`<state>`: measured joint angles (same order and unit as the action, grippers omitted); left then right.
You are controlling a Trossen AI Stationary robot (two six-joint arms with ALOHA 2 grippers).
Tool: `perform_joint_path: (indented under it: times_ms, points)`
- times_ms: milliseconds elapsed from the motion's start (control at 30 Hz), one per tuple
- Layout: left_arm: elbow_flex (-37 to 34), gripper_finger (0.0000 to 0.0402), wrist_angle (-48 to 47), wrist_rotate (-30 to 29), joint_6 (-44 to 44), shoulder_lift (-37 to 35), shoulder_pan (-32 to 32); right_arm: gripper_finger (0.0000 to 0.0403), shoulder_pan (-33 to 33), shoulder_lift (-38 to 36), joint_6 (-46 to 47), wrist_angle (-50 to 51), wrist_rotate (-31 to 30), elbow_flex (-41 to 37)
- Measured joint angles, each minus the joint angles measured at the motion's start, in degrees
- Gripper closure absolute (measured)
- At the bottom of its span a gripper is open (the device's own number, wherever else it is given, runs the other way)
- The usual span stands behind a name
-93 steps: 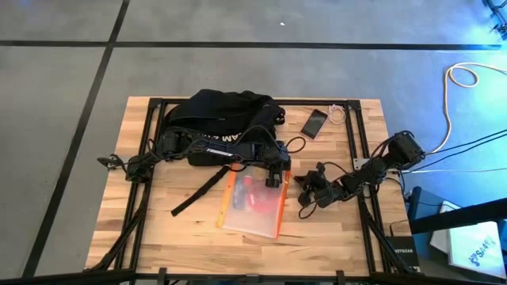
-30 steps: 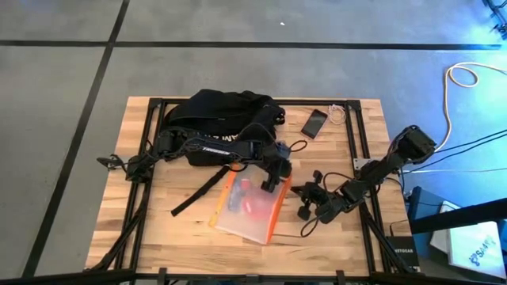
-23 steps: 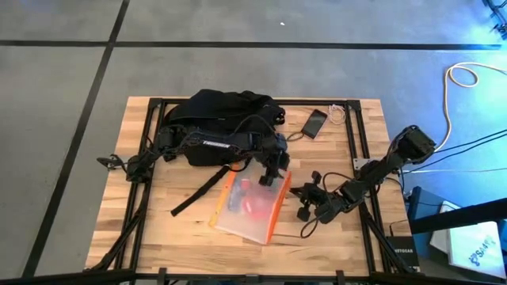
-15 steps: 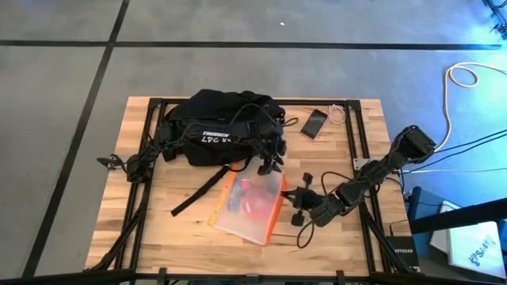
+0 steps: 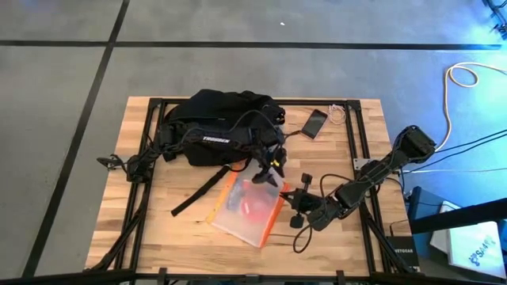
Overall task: Unpack backpack
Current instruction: Close the zipper pouch
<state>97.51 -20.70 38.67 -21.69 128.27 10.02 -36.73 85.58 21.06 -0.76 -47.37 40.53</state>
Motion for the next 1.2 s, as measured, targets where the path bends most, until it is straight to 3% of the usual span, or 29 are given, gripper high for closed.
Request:
perform_joint_path:
  times_ms: [267,800,1133,1200]
  points:
    - [0.0,0.0141,2.85,-9.11,-2.84,0.02,-0.66,0.0403,0.0,0.0,-0.38,-2.19,1.47,0.0]
    - [0.04,0.0166,3.81,-7.72,-12.54,0.09,-4.33,0.0403,0.0,0.0,-0.52,-2.13,1.5,0.0]
    - [0.04,0.0168,3.33,-11.01,-14.51,0.09,-4.65,0.0403,0.0,0.0,-0.52,-2.13,1.51,0.0]
    - [0.04,0.0183,3.4,-11.27,-14.23,0.09,-4.65,0.0403,0.0,0.0,-0.55,-2.11,1.51,0.0]
